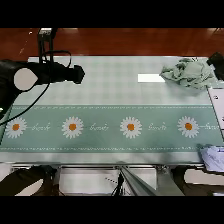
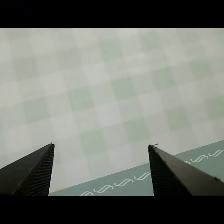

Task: Fold the shirts.

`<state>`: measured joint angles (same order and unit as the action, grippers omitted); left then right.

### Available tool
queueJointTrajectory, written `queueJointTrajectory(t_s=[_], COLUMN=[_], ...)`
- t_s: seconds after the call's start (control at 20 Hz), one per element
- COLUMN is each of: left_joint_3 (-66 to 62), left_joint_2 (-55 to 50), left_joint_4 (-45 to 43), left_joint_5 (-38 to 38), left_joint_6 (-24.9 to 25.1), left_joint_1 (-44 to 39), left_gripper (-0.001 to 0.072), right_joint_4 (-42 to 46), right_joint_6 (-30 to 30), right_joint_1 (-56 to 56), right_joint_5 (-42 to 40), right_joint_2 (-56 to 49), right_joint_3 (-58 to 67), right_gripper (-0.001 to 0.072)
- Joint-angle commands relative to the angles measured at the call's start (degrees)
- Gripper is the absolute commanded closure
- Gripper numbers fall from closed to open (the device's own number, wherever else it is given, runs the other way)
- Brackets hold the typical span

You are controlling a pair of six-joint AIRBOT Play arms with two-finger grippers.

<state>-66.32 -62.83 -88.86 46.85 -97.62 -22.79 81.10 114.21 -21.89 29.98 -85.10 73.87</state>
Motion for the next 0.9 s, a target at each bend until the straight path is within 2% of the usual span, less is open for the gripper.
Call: queueJointTrajectory(t_s=[0.0, 0.2, 0.25, 0.3, 0.35, 0.4, 0.45, 0.55, 0.6, 0.75, 0.85], left_joint_3=[0.00, 0.00, 0.00, 0.00, 0.00, 0.00, -0.02, -1.09, -2.40, -8.76, -15.08], left_joint_2=[-0.17, -0.17, -0.17, -0.17, -0.17, -0.17, -0.09, -0.02, 0.00, 0.02, 0.13], left_joint_4=[-0.04, -0.04, -0.02, -0.02, -0.04, -0.02, -0.04, -0.04, -0.04, -0.04, -0.07], left_joint_5=[0.37, 0.76, 0.76, 0.76, 0.76, 0.79, 0.83, 2.56, 4.13, 9.49, 13.07], left_joint_6=[0.07, 0.04, 0.04, 0.04, 0.04, 0.04, 0.07, 0.07, 0.07, 1.60, 3.04], left_joint_1=[0.02, 0.02, 0.02, 0.02, 0.02, 0.02, 0.02, 0.02, 0.02, 0.02, 0.02], left_gripper=[-0.0012, -0.0011, -0.0011, -0.0012, -0.0012, -0.0011, -0.0012, -0.0012, -0.0011, -0.0012, -0.0011], right_joint_4=[-2.05, -2.14, -2.16, -2.40, -3.06, -3.89, -5.46, -8.66, -11.15, -19.28, -24.00], right_joint_6=[0.76, 0.57, 0.61, 0.66, 0.66, 0.63, 0.59, -1.31, -4.85, -20.74, -28.87], right_joint_1=[0.33, 3.06, 3.98, 4.76, 5.49, 6.08, 6.32, 6.40, 6.49, 7.02, 8.52], right_joint_5=[2.89, -0.72, -2.12, -3.34, -4.31, -4.55, -4.57, -4.22, -3.82, 0.57, 3.58], right_joint_2=[-6.69, -11.26, -12.26, -13.11, -13.81, -14.01, -13.79, -11.32, -8.85, 1.40, 9.55], right_joint_3=[0.70, 0.70, 0.70, 0.70, 0.70, 0.70, 0.72, 1.03, 1.42, 4.81, 8.26], right_gripper=[0.0113, 0.0114, 0.0126, 0.0172, 0.0355, 0.0603, 0.0684, 0.0685, 0.0685, 0.0685, 0.0686])
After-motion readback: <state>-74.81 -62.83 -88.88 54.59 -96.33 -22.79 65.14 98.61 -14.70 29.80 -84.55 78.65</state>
